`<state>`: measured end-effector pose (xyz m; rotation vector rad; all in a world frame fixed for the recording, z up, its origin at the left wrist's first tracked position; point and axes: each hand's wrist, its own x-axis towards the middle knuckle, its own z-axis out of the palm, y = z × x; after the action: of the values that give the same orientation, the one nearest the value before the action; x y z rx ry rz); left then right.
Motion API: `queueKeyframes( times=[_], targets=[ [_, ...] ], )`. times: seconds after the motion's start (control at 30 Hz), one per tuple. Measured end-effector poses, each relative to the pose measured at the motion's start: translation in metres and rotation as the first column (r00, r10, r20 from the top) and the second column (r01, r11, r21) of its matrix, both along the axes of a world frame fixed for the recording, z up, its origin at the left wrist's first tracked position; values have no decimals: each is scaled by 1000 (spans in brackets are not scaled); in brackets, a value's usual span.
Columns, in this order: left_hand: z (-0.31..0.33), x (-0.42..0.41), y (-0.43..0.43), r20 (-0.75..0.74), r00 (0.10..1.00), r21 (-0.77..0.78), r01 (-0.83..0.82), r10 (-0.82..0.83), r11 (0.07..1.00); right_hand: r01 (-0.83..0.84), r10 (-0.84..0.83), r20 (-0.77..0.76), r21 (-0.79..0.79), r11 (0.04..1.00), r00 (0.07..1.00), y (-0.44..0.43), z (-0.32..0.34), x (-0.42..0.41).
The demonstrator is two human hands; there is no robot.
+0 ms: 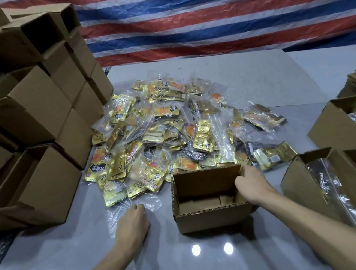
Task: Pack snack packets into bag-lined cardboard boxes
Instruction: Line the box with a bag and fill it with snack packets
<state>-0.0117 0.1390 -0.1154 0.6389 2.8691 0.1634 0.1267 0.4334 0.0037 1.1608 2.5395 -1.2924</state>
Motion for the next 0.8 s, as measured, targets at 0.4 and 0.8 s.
queueKeyframes(
  times=[0.4,0.8],
  targets=[
    [-2,11,5,-107,993,-149,27,-43,988,20,-20,-6,-12,1000,1000,1,-6,-2],
    [5,3,2,24,994,175,-113,110,978,30,-31,-26,-39,999,999,0,-6,0]
  ],
)
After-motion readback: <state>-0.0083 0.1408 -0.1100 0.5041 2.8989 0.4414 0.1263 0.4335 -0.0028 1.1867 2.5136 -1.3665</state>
